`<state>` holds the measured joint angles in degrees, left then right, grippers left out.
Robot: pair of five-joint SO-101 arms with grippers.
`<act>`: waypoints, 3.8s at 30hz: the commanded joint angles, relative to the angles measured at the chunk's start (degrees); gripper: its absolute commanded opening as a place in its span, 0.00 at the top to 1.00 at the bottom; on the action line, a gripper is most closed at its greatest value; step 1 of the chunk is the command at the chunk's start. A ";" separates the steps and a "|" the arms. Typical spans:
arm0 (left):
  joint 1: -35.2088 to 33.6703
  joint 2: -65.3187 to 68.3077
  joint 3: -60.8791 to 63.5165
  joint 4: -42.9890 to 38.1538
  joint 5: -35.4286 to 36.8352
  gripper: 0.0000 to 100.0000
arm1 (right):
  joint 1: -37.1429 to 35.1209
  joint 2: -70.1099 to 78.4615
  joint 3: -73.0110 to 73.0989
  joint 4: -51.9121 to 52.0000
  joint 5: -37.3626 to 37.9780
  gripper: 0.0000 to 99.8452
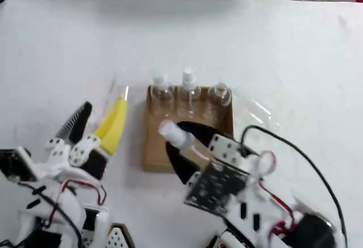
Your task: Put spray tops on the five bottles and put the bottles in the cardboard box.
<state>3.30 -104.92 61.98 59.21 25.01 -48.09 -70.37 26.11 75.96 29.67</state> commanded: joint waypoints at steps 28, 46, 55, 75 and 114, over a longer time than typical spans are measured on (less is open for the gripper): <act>16.66 0.04 -1.58 2.99 -2.73 0.74 | -1.10 1.01 18.20 -21.85 1.49 0.98; 6.02 0.04 -1.85 1.76 -6.77 0.74 | 12.53 3.65 -3.78 -8.40 1.32 0.98; -5.49 0.04 1.85 -1.41 -6.51 0.74 | 24.31 30.73 -33.93 7.87 1.23 0.98; -12.88 0.04 20.92 -28.40 -6.68 0.79 | 33.98 59.47 -60.84 18.77 1.05 0.98; -12.88 0.04 21.19 -28.40 -6.77 0.79 | 29.14 56.22 -60.13 21.32 -0.62 0.98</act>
<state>-9.27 -104.40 83.52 32.48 18.59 -18.46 -13.23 -32.53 96.00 29.67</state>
